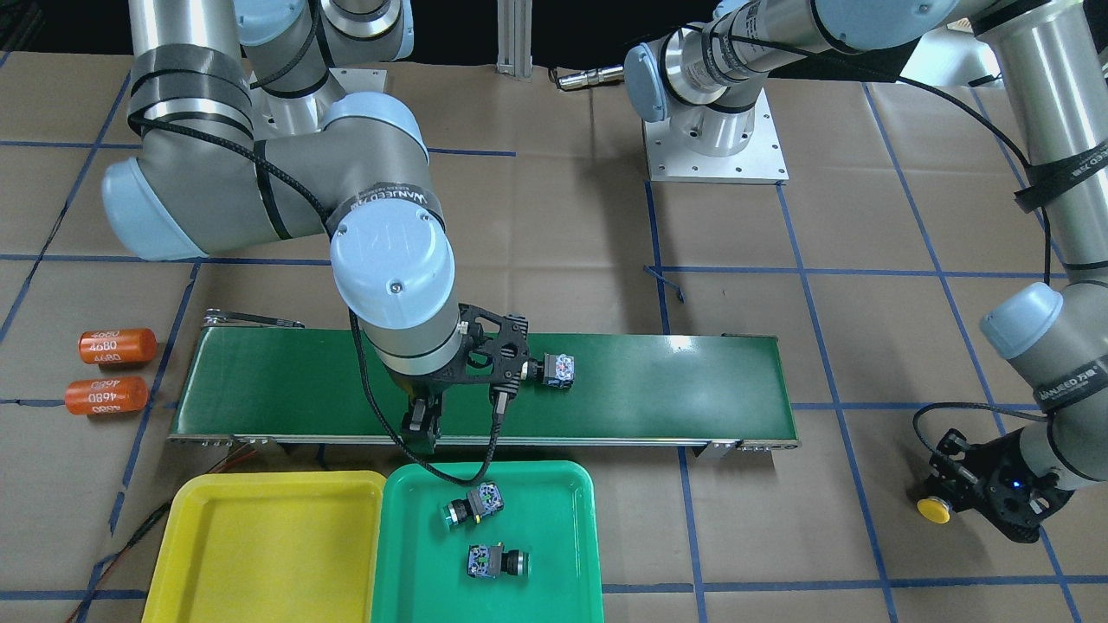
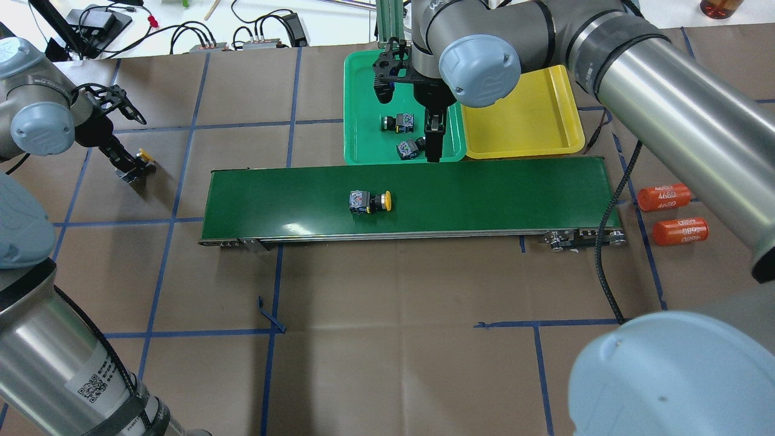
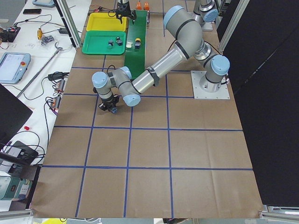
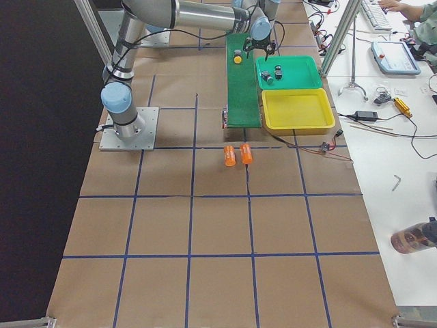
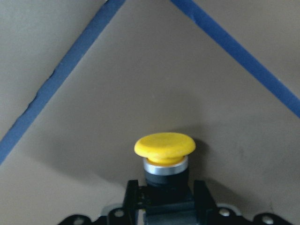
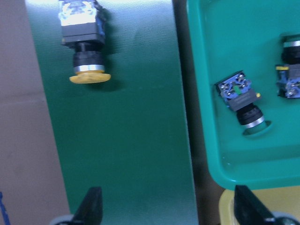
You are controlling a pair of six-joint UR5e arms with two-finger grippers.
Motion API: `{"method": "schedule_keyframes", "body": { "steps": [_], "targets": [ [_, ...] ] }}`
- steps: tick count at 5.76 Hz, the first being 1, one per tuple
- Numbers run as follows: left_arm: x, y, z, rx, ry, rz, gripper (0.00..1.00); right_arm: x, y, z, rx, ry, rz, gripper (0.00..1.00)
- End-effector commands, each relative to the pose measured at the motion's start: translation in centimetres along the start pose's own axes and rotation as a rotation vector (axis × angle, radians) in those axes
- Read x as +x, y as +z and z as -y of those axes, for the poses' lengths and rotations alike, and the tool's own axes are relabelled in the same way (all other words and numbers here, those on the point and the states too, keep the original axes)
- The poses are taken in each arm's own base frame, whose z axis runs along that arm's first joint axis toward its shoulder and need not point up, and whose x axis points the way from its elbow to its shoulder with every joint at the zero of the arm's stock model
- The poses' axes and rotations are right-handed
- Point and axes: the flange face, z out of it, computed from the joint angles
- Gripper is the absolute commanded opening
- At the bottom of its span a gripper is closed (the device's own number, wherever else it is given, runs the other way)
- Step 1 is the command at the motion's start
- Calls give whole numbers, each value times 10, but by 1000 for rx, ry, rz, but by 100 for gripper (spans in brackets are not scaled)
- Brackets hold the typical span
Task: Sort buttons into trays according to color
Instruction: 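Grasp the yellow-cap conveyor button with right gripper while left places a button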
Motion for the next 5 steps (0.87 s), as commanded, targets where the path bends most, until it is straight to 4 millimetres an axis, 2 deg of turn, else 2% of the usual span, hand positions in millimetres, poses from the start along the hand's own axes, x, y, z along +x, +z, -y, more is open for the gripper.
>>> {"method": "schedule_keyframes", "body": {
  "steps": [1,2,3,4,5],
  "targets": [
    [21,-51,8,-2,18,-17,0,-39,4,-13,15,18,-23,100],
    [65,-98,29,-8,76,-71,1,-44,20,-7,29,75,-43,100],
    [132,-122,76,-12,238,-79,2,-57,39,12,74,74,-57,100],
    [178,-108,104,-23,327,-107,2,-62,57,11,87,74,-85,100],
    [213,-87,131,-37,446,-146,2,-60,67,6,97,23,-131,100]
  ]
}}
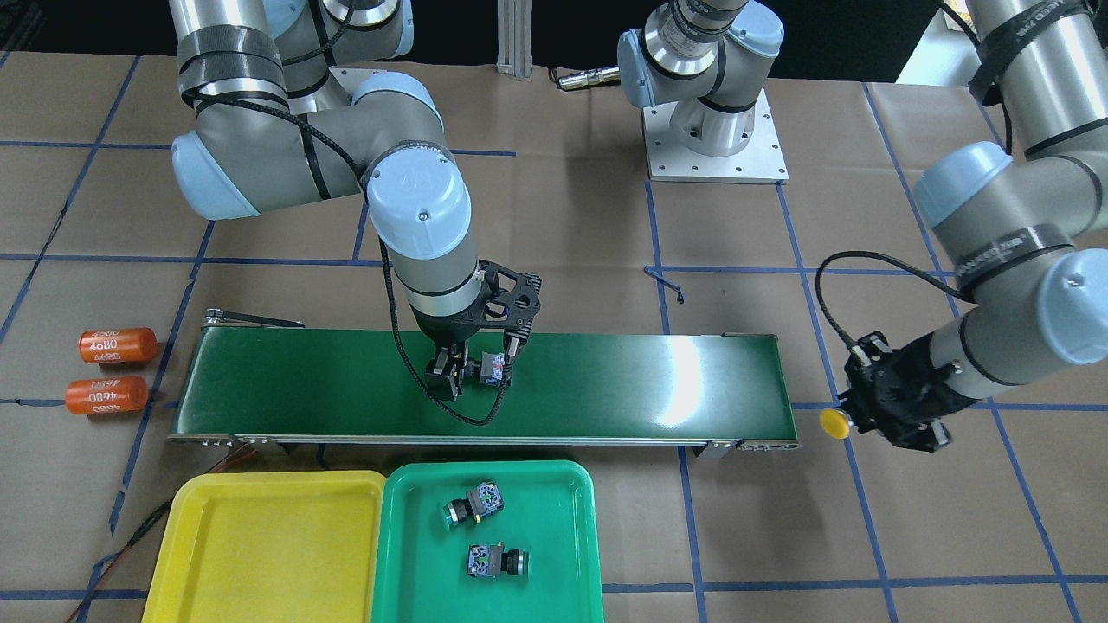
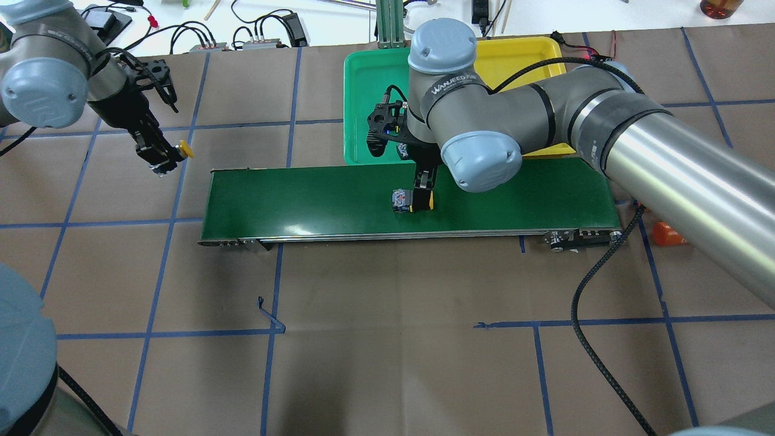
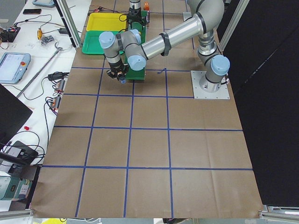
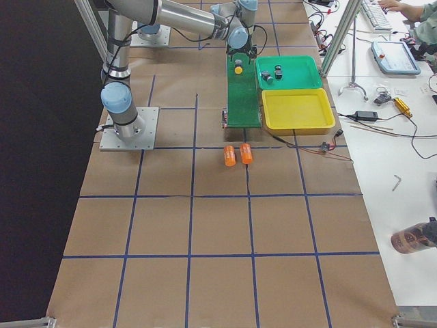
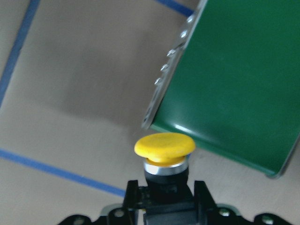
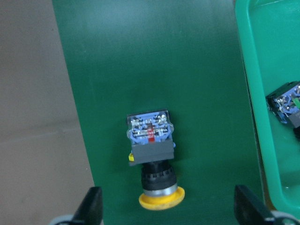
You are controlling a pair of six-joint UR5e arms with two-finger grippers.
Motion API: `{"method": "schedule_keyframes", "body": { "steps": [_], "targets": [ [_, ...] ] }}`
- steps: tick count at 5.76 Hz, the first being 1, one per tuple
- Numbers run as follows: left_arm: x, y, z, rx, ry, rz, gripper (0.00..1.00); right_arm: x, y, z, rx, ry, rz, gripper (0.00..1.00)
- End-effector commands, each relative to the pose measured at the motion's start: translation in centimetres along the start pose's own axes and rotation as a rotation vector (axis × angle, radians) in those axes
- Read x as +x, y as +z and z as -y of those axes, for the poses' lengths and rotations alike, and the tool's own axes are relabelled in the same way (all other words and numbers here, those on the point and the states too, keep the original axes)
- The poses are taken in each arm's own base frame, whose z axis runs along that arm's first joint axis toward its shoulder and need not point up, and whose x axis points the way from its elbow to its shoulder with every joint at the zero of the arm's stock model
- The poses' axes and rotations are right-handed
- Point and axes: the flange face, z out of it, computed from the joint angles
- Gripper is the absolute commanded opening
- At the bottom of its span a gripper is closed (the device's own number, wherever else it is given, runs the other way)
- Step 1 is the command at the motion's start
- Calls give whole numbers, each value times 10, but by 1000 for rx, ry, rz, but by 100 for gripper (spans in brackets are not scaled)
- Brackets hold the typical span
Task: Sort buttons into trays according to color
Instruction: 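Grasp the yellow-cap conveyor button with right gripper while left places a button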
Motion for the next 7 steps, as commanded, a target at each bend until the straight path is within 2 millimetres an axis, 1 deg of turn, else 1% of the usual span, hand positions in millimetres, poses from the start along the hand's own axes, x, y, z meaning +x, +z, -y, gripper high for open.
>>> {"method": "schedule_keyframes", "body": {
  "steps": [1,2,3,4,5,6,7],
  "targets": [
    [45,17,70,-24,190,-31,3,-2,20,-16,0,-130,-36,100],
    [67,31,106,-40,289,-35,3,2,29,-37,-14,-117,-14,100],
    [76,37,111,-37,336,-9,4,8,35,-57,-26,-104,2,100],
    [77,47,107,-38,382,0,5,15,36,-68,-29,-90,5,86],
    [75,57,96,-36,404,15,5,25,30,-88,-81,-77,-17,44],
    [77,66,90,-34,393,32,6,36,26,-107,-86,-116,-14,14],
    [78,63,89,-37,375,39,98,43,21,-119,-82,-101,-20,5]
  ]
}}
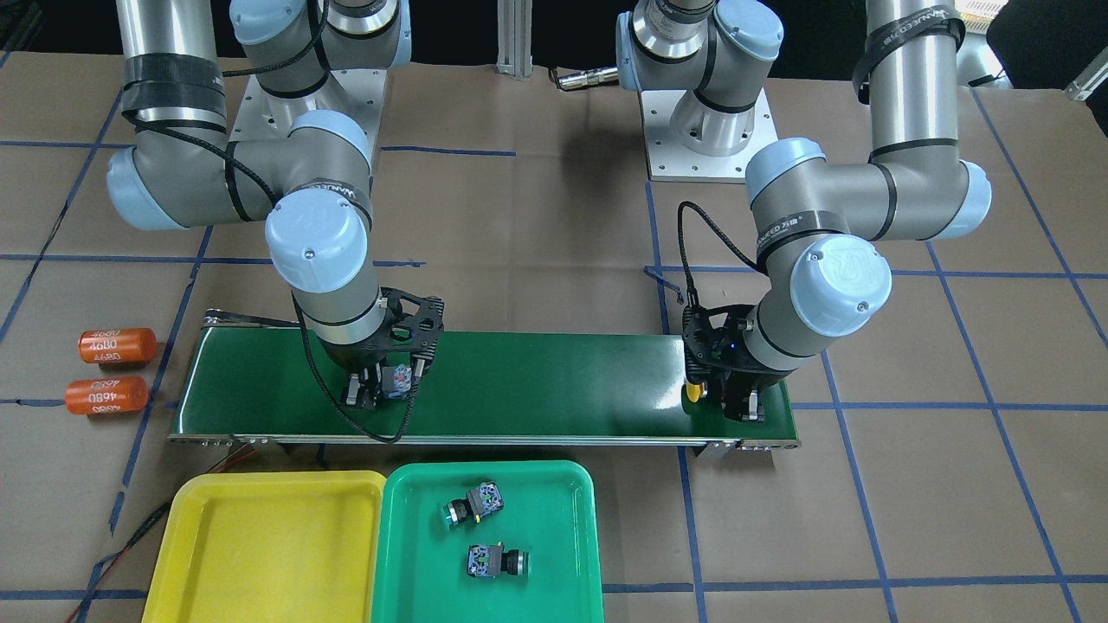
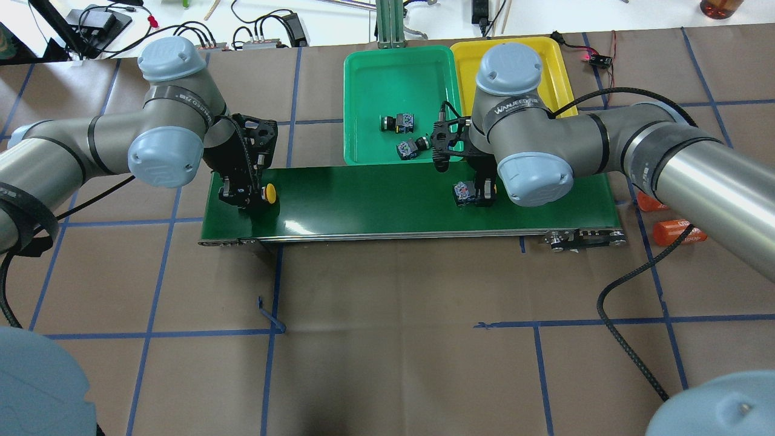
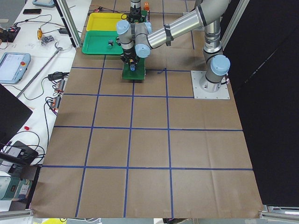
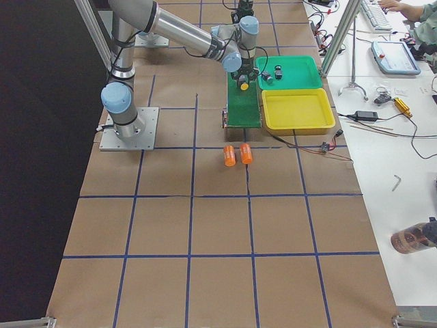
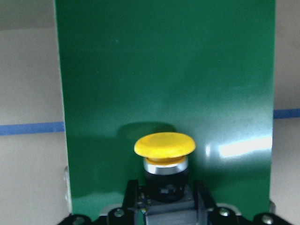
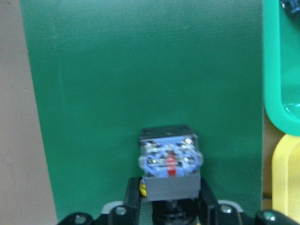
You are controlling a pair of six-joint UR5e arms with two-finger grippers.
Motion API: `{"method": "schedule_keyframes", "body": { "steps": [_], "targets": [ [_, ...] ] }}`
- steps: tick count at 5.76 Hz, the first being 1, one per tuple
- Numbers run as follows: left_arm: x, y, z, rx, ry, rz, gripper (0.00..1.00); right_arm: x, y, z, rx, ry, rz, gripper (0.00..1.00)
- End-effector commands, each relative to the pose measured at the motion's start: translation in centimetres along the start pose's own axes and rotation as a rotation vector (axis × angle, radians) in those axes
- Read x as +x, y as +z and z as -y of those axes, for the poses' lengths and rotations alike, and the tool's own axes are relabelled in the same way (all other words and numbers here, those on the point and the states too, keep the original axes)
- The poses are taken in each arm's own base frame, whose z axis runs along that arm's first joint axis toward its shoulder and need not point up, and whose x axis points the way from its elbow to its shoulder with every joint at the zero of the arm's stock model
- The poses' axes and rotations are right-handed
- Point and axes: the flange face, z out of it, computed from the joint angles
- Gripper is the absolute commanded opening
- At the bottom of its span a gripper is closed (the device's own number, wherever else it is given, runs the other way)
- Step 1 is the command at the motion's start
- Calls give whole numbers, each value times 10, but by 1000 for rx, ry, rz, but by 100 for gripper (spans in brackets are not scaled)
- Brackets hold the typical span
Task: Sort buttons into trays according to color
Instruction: 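Place the yellow-cap button into the yellow tray while the left arm withdraws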
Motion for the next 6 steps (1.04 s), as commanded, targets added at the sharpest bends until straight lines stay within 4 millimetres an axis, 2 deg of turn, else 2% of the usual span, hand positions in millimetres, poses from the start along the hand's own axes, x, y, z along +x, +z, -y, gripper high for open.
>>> {"method": "schedule_keyframes", "body": {
  "steps": [1,2,3,4,5,6],
  "targets": [
    [2,-5,0,-6,-24,16,98,13,-19,-28,1,-15,-34,4],
    [16,-40,2,2,-57,-6,98,26,-34,-49,3,-22,-67,4],
    [33,-91,7,10,-137,12,98,54,-57,-58,7,-52,-132,5],
    [49,-138,10,11,-276,-22,98,92,-49,-54,8,-55,-146,5],
    [61,-182,14,11,-349,-53,98,136,-29,-52,4,-87,-154,6],
    [72,-215,19,6,-565,-37,98,164,-9,-49,10,-81,-152,35]
  ]
}}
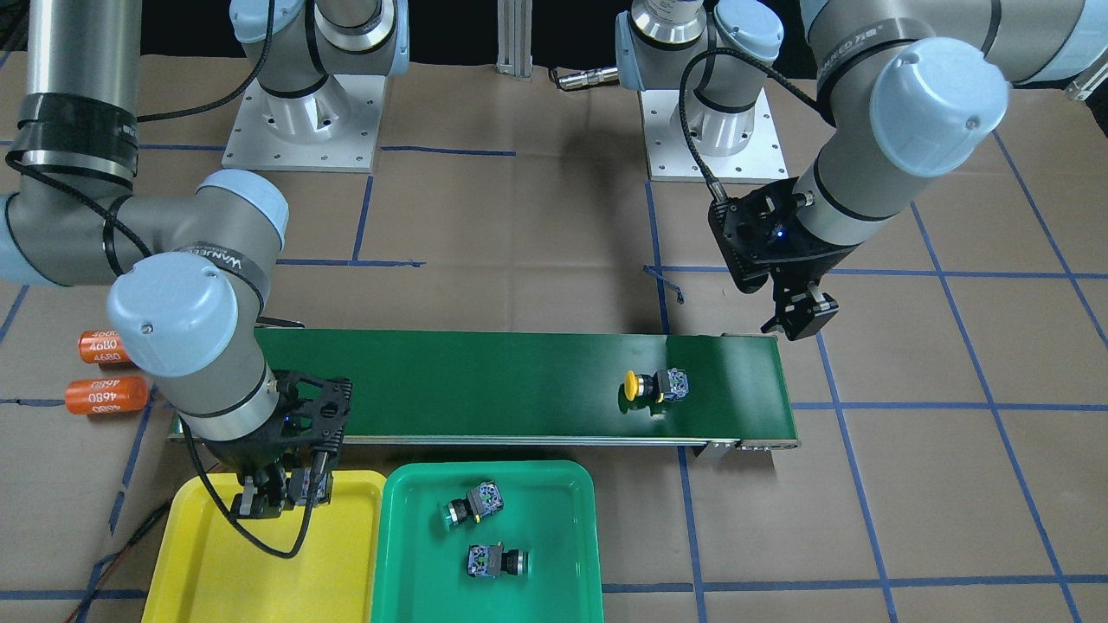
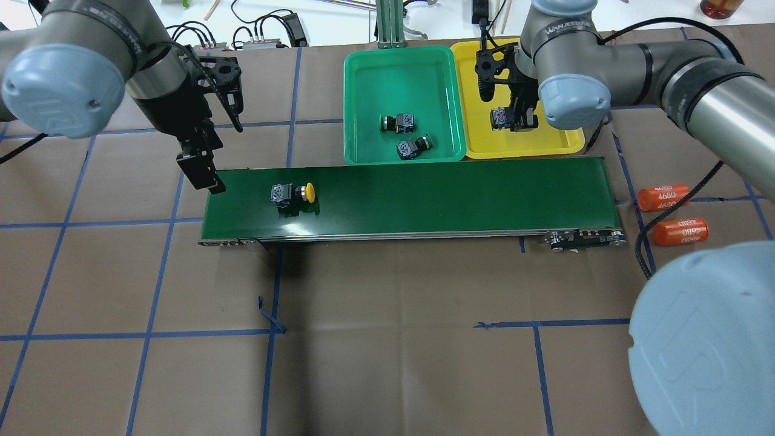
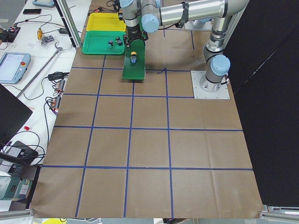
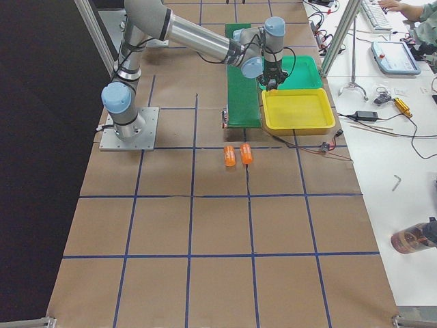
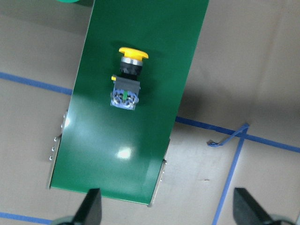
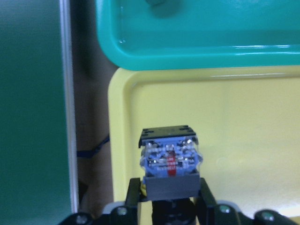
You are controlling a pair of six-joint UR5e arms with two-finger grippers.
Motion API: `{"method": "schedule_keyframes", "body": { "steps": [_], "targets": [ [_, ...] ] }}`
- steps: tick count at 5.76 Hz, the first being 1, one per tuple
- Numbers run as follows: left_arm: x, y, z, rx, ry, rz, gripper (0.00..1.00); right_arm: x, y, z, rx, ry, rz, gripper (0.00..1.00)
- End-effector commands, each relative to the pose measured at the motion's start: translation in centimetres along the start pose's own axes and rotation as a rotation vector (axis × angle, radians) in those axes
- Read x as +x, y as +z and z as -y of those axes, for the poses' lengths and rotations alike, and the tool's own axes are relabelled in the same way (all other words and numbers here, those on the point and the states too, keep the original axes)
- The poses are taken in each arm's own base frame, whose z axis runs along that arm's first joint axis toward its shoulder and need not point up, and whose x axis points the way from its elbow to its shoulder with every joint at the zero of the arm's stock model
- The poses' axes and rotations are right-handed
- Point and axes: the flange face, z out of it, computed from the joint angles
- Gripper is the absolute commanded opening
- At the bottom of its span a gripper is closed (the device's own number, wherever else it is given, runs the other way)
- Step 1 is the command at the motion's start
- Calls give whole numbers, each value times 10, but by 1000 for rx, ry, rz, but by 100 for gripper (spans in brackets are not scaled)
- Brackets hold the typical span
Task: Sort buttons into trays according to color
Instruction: 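Place the yellow-cap button into the yellow tray while the left arm withdraws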
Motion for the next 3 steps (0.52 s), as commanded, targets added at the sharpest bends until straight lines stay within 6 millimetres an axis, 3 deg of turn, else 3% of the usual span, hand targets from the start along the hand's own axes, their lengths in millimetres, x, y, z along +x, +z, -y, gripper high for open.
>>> {"method": "schedule_keyframes", "body": {
  "steps": [1,3],
  "targets": [
    [23,-39,7,11,-437,24,98,32,27,0,1,3,-3,99],
    [18,-51,19,101,-915,91,98,19,-12,4,8,1,39,100]
  ]
}}
